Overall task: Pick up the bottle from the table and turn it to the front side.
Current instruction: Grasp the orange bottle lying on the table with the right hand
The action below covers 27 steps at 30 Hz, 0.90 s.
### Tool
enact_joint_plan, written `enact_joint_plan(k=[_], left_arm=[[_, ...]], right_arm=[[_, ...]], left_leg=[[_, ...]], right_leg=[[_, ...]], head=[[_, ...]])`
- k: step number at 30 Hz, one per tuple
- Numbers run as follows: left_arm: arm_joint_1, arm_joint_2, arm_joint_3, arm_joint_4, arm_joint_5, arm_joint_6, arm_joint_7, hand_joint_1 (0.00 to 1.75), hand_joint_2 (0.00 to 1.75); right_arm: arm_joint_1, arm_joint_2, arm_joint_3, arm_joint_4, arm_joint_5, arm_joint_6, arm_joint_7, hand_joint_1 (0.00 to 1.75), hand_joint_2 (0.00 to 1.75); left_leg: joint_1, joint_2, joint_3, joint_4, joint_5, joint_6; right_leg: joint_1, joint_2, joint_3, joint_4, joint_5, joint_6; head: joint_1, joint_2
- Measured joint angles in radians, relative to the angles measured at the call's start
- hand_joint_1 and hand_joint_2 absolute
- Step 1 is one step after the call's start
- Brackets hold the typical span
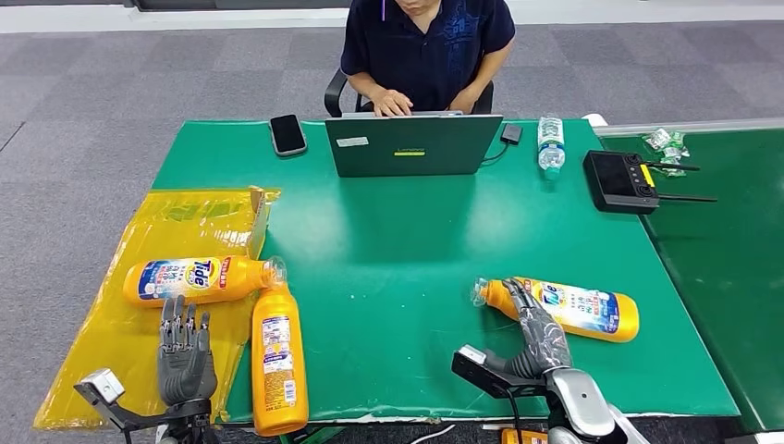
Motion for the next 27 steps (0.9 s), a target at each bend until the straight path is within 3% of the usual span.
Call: enact_joint_plan(k=[16, 27], left_arm=[[0.0, -0.001, 0.0, -0.002, 0.0, 0.0, 0.002, 0.0, 1.75], [-0.001, -0.007, 0.0, -0.002, -0.007, -0.001, 0.012, 0.0, 1.75]], right_arm=[[0.009, 0.008, -0.003, -0.009, 0.001, 0.004, -0.006, 0.0, 1.75], [-0.038, 0.031, -0.008, 0.0, 0.074, 0.064, 0.013, 0.0, 1.75]], left_leg=[[0.0, 0.001, 0.0, 0.0, 0.0, 0.0], [0.0, 0.001, 0.0, 0.0, 0.0, 0.0]], right_leg=[[0.0, 0.0, 0.0, 0.0, 0.0, 0.0], [0.0, 0.001, 0.0, 0.0, 0.0, 0.0]], head=[[0.0, 0.0], [0.0, 0.0]])
